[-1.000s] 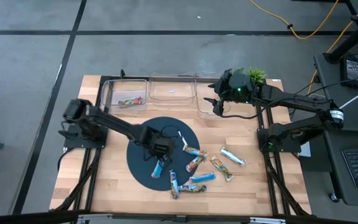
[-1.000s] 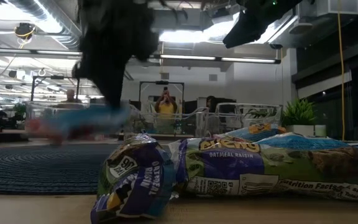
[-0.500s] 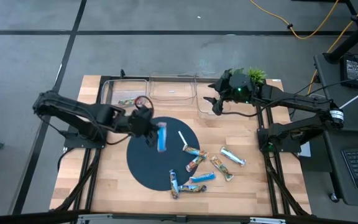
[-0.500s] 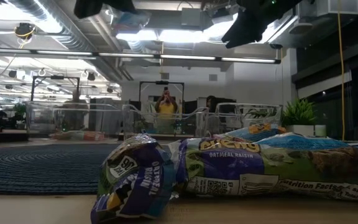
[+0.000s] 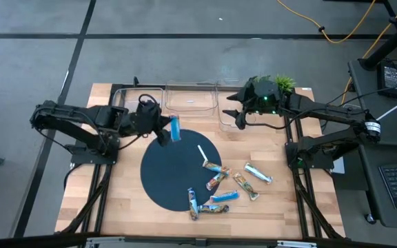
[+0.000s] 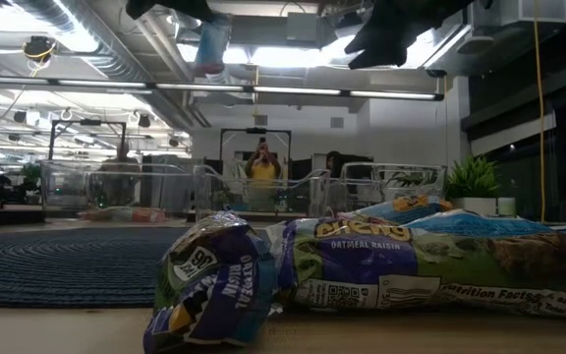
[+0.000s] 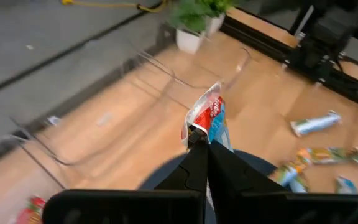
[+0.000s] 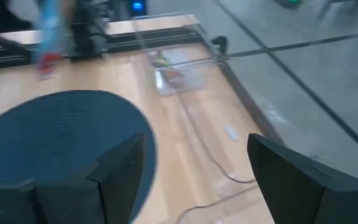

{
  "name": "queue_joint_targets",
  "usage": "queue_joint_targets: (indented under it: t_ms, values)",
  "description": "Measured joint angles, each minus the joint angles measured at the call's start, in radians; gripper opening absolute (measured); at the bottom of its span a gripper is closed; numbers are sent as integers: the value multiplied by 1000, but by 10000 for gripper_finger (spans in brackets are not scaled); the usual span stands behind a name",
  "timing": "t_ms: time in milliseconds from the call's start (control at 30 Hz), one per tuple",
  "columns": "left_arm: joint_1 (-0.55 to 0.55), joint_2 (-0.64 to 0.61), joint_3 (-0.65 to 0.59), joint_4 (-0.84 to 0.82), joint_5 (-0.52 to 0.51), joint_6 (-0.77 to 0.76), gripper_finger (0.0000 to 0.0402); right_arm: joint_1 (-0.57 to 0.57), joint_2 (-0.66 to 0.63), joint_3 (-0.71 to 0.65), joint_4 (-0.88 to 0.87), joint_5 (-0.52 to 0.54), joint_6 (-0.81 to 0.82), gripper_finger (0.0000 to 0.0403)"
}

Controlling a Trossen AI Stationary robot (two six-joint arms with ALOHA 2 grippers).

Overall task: Pick and place Granola Bars by type
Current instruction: Put the red chewy bar into the top left transparent bin

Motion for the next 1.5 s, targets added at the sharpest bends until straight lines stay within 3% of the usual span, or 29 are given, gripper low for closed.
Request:
queue_joint_targets:
  t_ms: [233, 467, 600, 833, 1000, 1167, 1500]
  values:
    - [82, -71, 65, -64, -8, 121, 2, 0, 0, 0, 3, -92, -4, 284]
    - [208, -82, 323, -405, -52, 164, 2, 0, 0, 0, 10, -92, 0, 284]
    - [292, -81, 409, -511, -48, 174, 1, 0, 0, 0, 10, -92, 1, 284]
    - [405, -68, 420, -540, 27, 282, 1, 1, 0, 0, 10, -92, 3, 284]
    - [560, -27, 420, -597, 32, 399, 2, 1, 0, 0, 10, -92, 1, 284]
    - [720, 50, 420, -595, 165, 529, 2, 1, 0, 0, 10, -92, -1, 284]
    - [893, 139, 366, -521, 269, 704, 1, 1, 0, 0, 7, -92, 8, 284]
